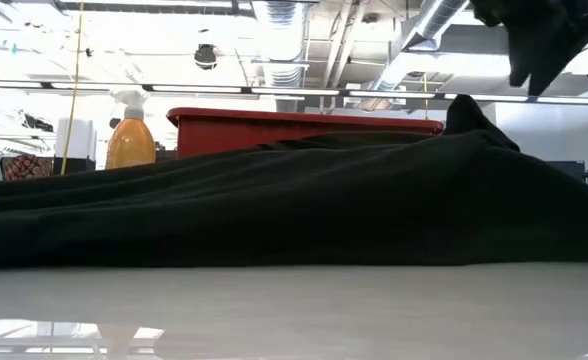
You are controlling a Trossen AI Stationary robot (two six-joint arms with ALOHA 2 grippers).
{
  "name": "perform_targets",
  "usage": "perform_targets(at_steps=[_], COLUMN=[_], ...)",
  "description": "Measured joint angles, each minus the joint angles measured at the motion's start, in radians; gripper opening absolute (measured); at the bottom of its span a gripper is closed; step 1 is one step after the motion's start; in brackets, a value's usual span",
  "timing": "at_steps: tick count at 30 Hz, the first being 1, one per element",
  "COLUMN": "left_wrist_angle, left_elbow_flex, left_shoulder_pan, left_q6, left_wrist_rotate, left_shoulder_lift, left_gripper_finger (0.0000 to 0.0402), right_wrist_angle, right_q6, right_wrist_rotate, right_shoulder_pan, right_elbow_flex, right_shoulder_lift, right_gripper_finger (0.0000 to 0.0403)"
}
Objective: Fold Laundry from Bin
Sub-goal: Fold the black shirt from the red laundry bin
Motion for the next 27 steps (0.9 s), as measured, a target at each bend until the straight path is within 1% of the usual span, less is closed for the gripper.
perform_targets(at_steps=[2, 4, 6, 8, 11, 14, 16, 18, 21, 22, 24, 27], left_wrist_angle=[-0.001, -0.001, 0.0, -0.001, -0.001, -0.001, 0.002, 0.007, 0.024, 0.027, 0.03, 0.038], left_elbow_flex=[0.0, 0.001, 0.002, 0.003, 0.003, 0.003, 0.003, 0.003, 0.003, 0.003, 0.004, 0.004], left_shoulder_pan=[-0.005, -0.005, 0.001, 0.009, 0.019, 0.022, 0.022, 0.018, 0.008, 0.005, -0.001, -0.003], left_q6=[0.001, 0.011, 0.026, 0.048, 0.081, 0.089, 0.079, 0.063, 0.032, 0.021, -0.002, -0.026], left_wrist_rotate=[-0.034, -0.064, -0.083, -0.091, -0.106, -0.108, -0.11, -0.109, -0.116, -0.122, -0.137, -0.149], left_shoulder_lift=[-0.001, -0.001, -0.002, -0.002, -0.003, -0.003, -0.003, -0.003, -0.003, -0.004, -0.005, -0.005], left_gripper_finger=[0.0169, 0.0169, 0.0169, 0.0169, 0.0169, 0.0169, 0.0169, 0.0169, 0.0169, 0.0169, 0.0169, 0.0169], right_wrist_angle=[0.01, 0.019, 0.055, 0.121, 0.256, 0.371, 0.416, 0.426, 0.406, 0.4, 0.385, 0.334], right_q6=[0.07, 0.073, 0.025, -0.073, -0.23, -0.364, -0.425, -0.446, -0.435, -0.422, -0.401, -0.362], right_wrist_rotate=[0.088, 0.152, 0.166, 0.159, 0.124, 0.055, -0.003, -0.071, -0.161, -0.175, -0.175, -0.148], right_shoulder_pan=[-0.006, -0.038, -0.096, -0.167, -0.289, -0.414, -0.481, -0.526, -0.528, -0.521, -0.503, -0.481], right_elbow_flex=[-0.035, -0.074, -0.118, -0.168, -0.242, -0.308, -0.343, -0.357, -0.358, -0.358, -0.358, -0.347], right_shoulder_lift=[-0.015, -0.025, -0.034, -0.048, -0.087, -0.117, -0.132, -0.136, -0.138, -0.147, -0.17, -0.222], right_gripper_finger=[0.0239, 0.0239, 0.0239, 0.0239, 0.0239, 0.0239, 0.0237, 0.0229, 0.0212, 0.0207, 0.0198, 0.0187])
